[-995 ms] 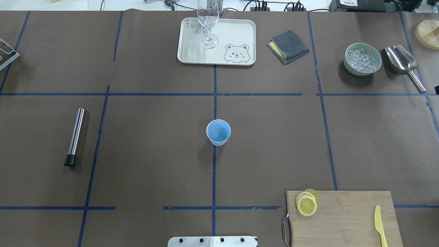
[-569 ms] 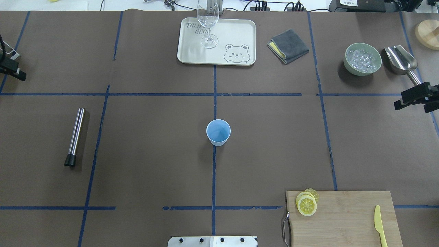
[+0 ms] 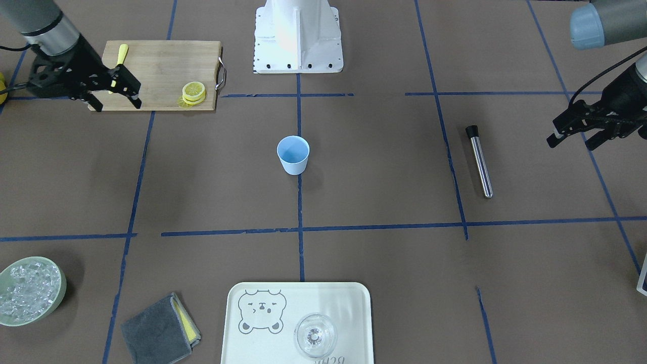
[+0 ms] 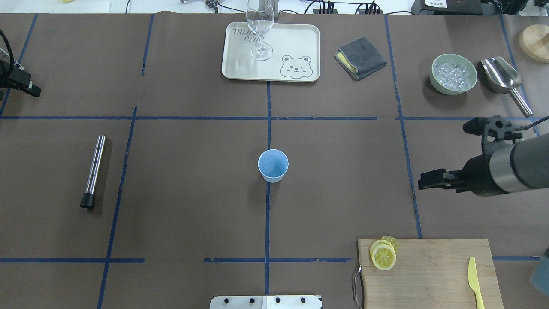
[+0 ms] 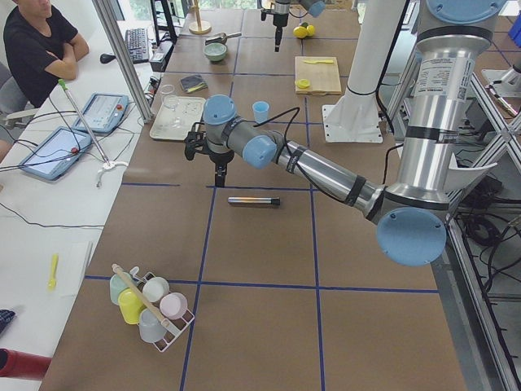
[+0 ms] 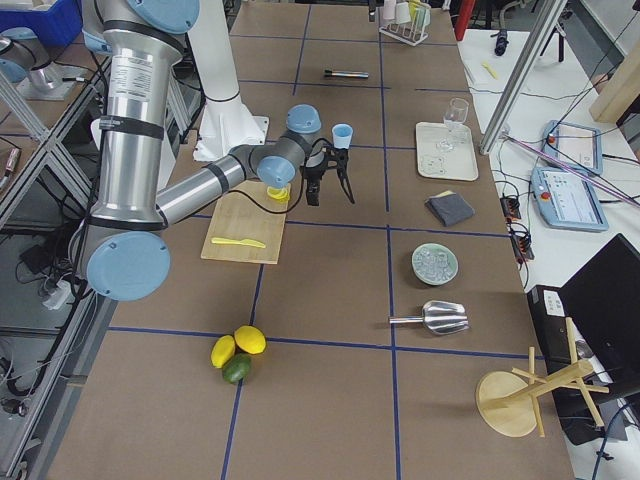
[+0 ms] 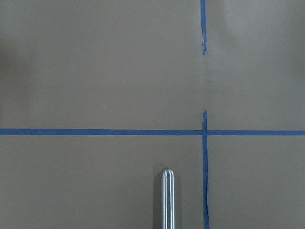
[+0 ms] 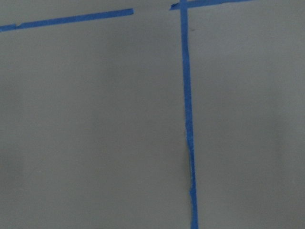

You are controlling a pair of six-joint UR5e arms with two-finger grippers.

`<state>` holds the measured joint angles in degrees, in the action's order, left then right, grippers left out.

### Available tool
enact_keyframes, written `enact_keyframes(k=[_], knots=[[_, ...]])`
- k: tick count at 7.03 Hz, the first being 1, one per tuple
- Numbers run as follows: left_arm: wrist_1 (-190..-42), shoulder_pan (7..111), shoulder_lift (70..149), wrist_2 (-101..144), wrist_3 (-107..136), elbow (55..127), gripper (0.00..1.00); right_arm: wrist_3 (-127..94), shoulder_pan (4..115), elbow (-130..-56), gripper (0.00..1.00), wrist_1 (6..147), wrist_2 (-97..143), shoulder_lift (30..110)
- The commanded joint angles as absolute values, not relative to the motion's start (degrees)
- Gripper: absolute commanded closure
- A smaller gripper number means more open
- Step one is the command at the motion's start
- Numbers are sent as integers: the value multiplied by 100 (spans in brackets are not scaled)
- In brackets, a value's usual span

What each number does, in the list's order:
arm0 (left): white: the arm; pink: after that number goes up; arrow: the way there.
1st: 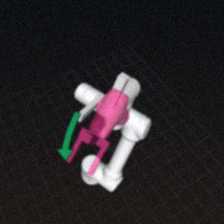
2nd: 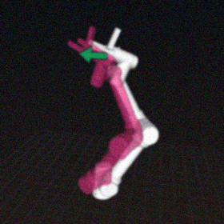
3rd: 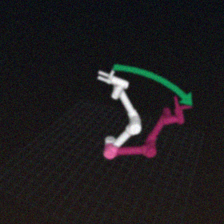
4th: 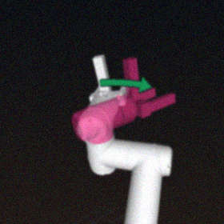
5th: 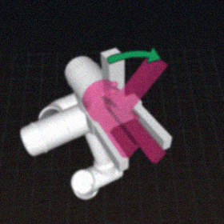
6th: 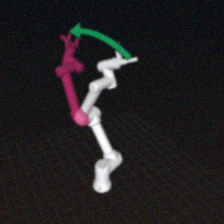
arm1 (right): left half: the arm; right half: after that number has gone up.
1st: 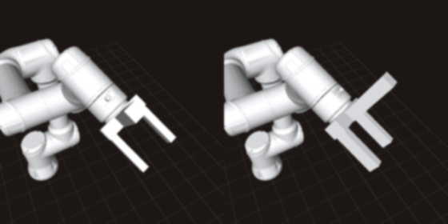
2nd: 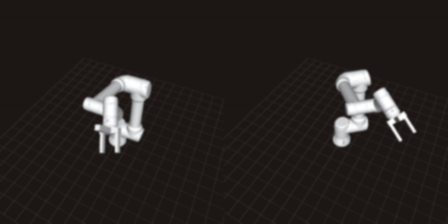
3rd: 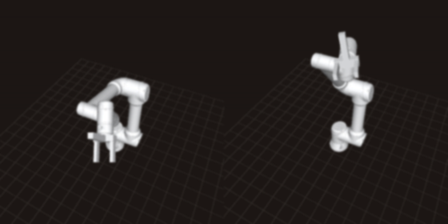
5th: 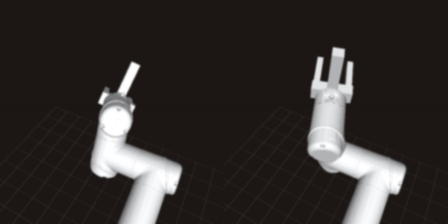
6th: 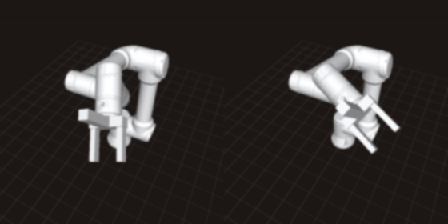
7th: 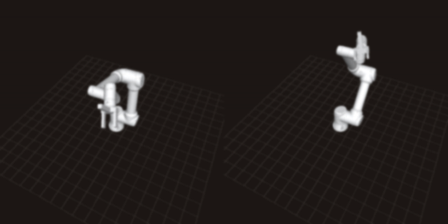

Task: Squeeze lemon into cup
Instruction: 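Move the right gripper down toward the lemon slices on the cutting board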

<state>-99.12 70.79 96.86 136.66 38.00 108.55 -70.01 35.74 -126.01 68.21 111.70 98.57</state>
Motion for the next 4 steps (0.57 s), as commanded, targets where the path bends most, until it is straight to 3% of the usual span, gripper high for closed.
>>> enact_keyframes(k=[1, 4], knots=[[-9914, 7084, 9694, 13667, 3806, 10889, 0, -7558, 2140, -12797, 0, 6916, 9935, 9844], [-9905, 7084, 9694, 13658, 3814, 10960, 0, -7761, 1127, -12692, 0, 7127, 9010, 9703]])
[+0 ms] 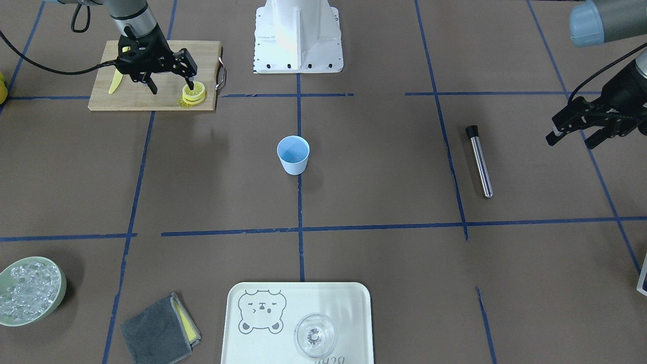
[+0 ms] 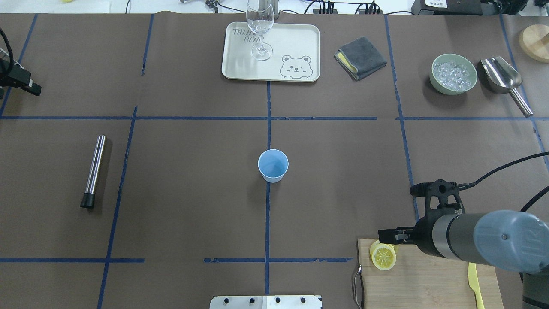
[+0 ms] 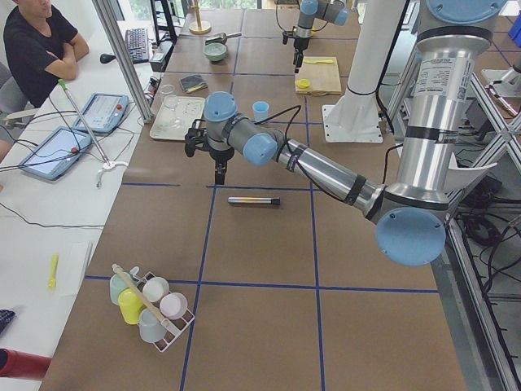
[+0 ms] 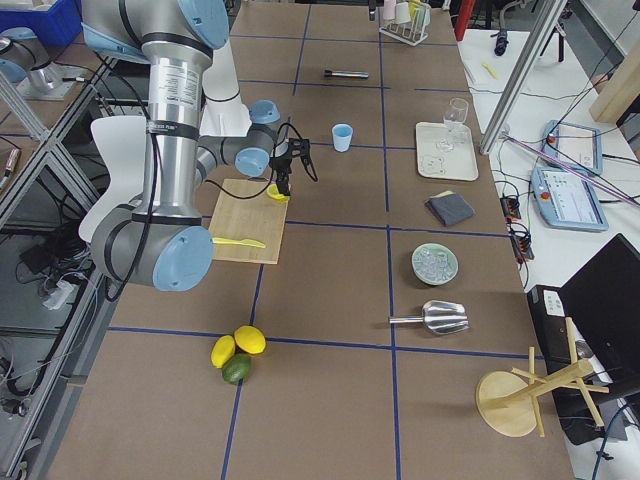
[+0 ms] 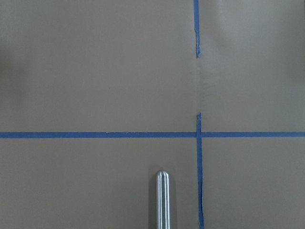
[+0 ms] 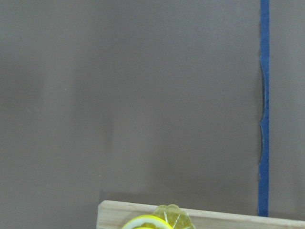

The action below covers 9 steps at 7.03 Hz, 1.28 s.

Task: Squeeze lemon into cup
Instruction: 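Move the right gripper down toward the lemon slices on the cutting board, then close the right gripper on a lemon slice and lift it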

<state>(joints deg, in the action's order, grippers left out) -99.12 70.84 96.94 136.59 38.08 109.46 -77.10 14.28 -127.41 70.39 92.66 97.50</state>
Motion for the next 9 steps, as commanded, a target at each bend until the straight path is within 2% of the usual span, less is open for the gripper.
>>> enact_keyframes(k=[1, 2, 3, 9], knots=[[-9914, 7084, 9703, 13658, 3806, 10960, 0, -7761, 1038, -12596, 0, 7467, 8887, 9390], [-9914, 7093, 9703, 13658, 3806, 10960, 0, -7761, 959, -12429, 0, 7932, 8781, 8899], [-9905, 7093, 9694, 13658, 3806, 10960, 0, -7761, 932, -12341, 0, 8032, 8737, 8773], [-9914, 7102, 9694, 13658, 3806, 10960, 0, -7866, 897, -12287, 0, 8007, 8771, 9009]])
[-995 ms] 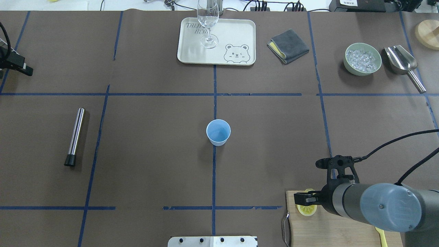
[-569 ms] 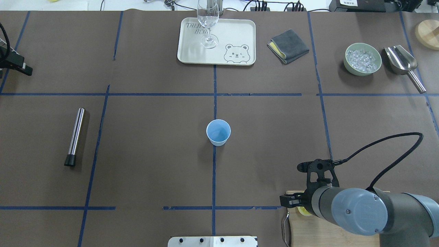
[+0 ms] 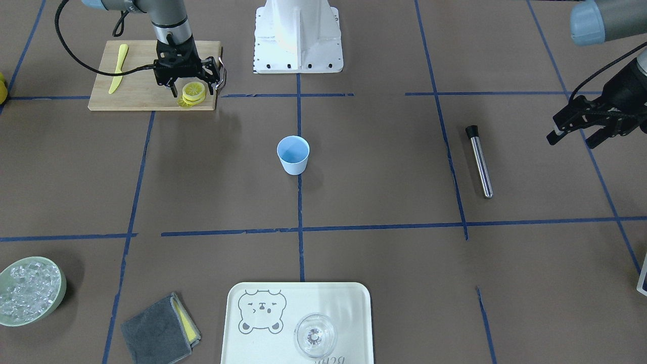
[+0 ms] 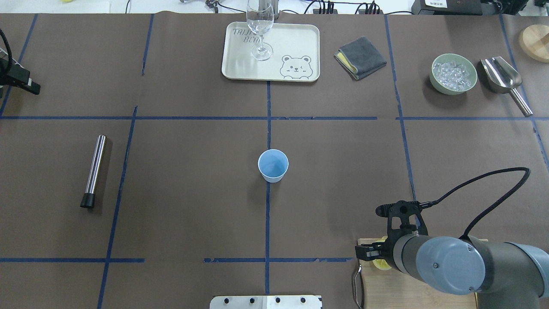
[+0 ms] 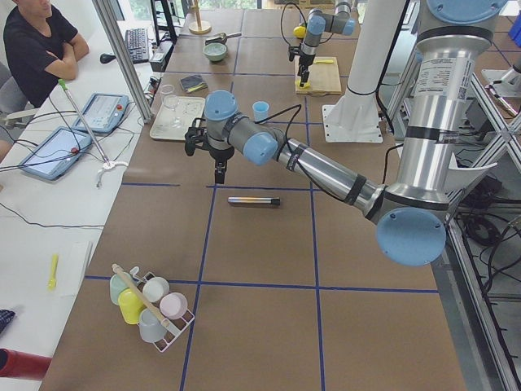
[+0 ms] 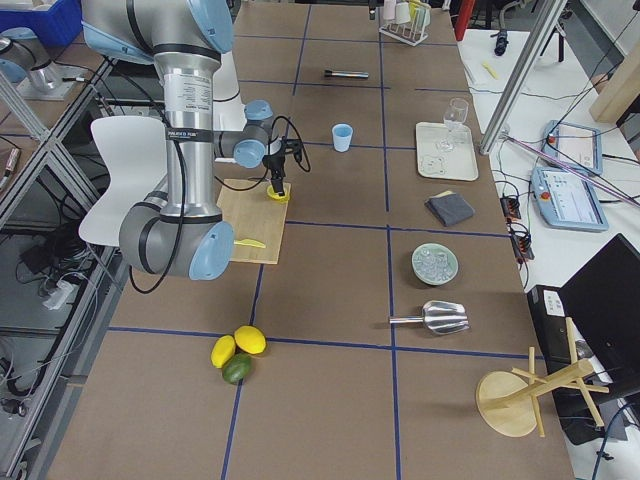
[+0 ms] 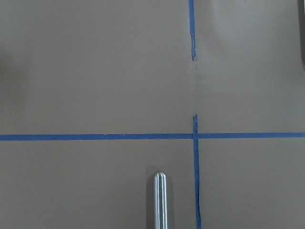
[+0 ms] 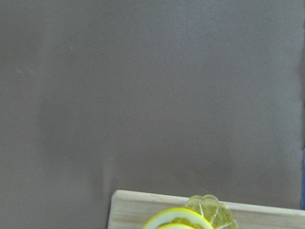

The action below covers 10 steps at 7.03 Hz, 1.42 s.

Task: Squeeze lemon into cup
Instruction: 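Close the right gripper on a lemon slice and lift it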

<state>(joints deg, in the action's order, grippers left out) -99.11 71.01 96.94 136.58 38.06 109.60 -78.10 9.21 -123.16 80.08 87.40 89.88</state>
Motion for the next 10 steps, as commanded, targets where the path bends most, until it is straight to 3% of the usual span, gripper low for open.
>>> enact_keyframes(k=[1, 8, 10], knots=[[-9905, 7093, 9703, 13658, 3806, 10951, 0, -7910, 844, -12278, 0, 7998, 8789, 8991], [-9914, 7093, 9721, 13658, 3788, 10890, 0, -8051, 729, -12199, 1, 8007, 8885, 9009], [-9914, 7093, 9738, 13658, 3779, 10890, 0, -8051, 729, -12199, 5, 8007, 8912, 9009]])
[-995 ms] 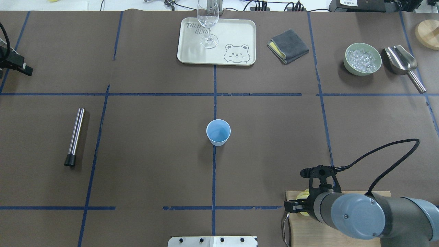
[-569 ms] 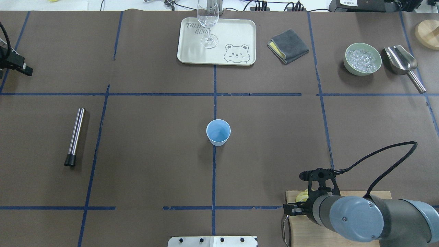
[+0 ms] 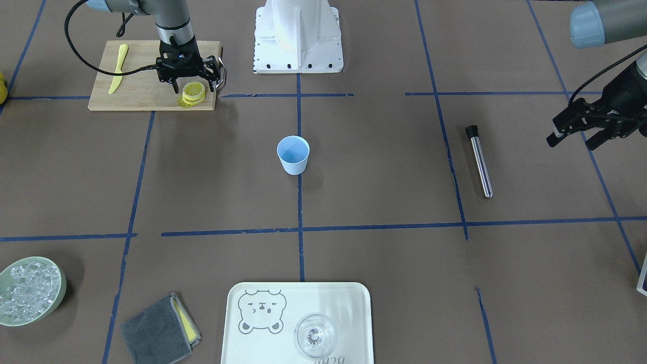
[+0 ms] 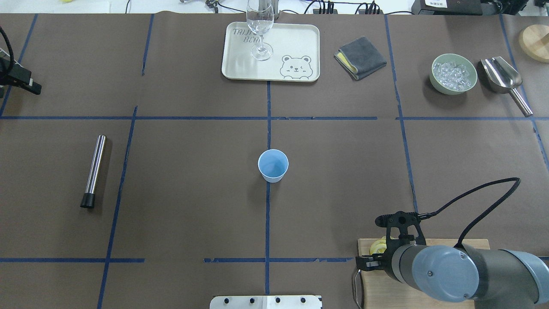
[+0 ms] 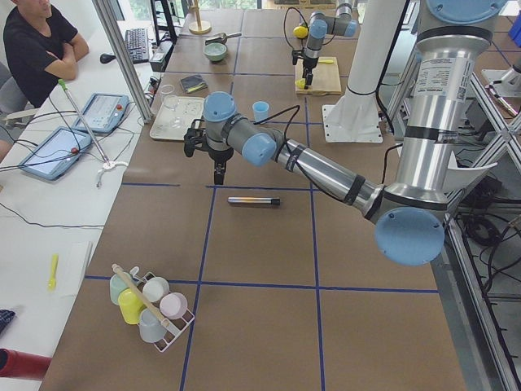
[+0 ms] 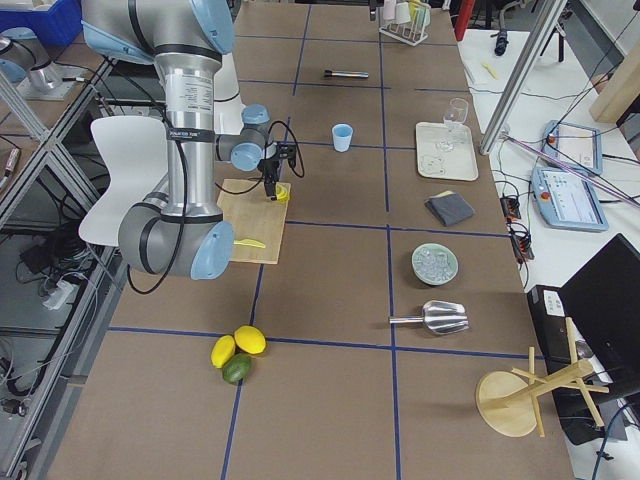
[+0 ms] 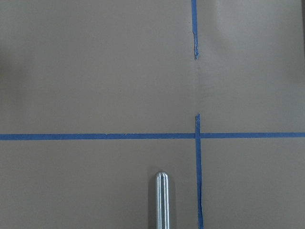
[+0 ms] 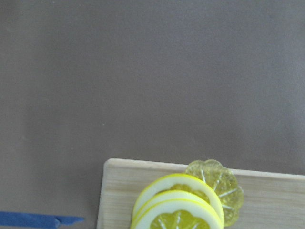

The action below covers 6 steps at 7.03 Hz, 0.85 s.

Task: Squeeze lemon into cup
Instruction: 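Close the right gripper on a lemon slice and lift it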

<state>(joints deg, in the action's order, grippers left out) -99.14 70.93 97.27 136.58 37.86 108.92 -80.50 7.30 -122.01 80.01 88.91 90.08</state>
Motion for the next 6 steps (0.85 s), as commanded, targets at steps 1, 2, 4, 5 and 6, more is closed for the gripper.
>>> enact_keyframes(k=[1, 2, 4, 5, 6], knots=[[-9914, 7093, 9738, 13658, 3788, 10881, 0, -8051, 729, -12191, 8, 8007, 8930, 9009], [-9914, 7093, 9738, 13658, 3779, 10881, 0, -8051, 729, -12208, 15, 8007, 8982, 9009], [-9914, 7093, 9738, 13658, 3779, 10872, 0, -8051, 738, -12199, 26, 8007, 8982, 9017], [-9914, 7093, 9747, 13658, 3779, 10872, 0, -8051, 747, -12217, 35, 8007, 8982, 9018], [-9914, 7093, 9747, 13658, 3779, 10872, 0, -8051, 747, -12225, 43, 8007, 8982, 9018]])
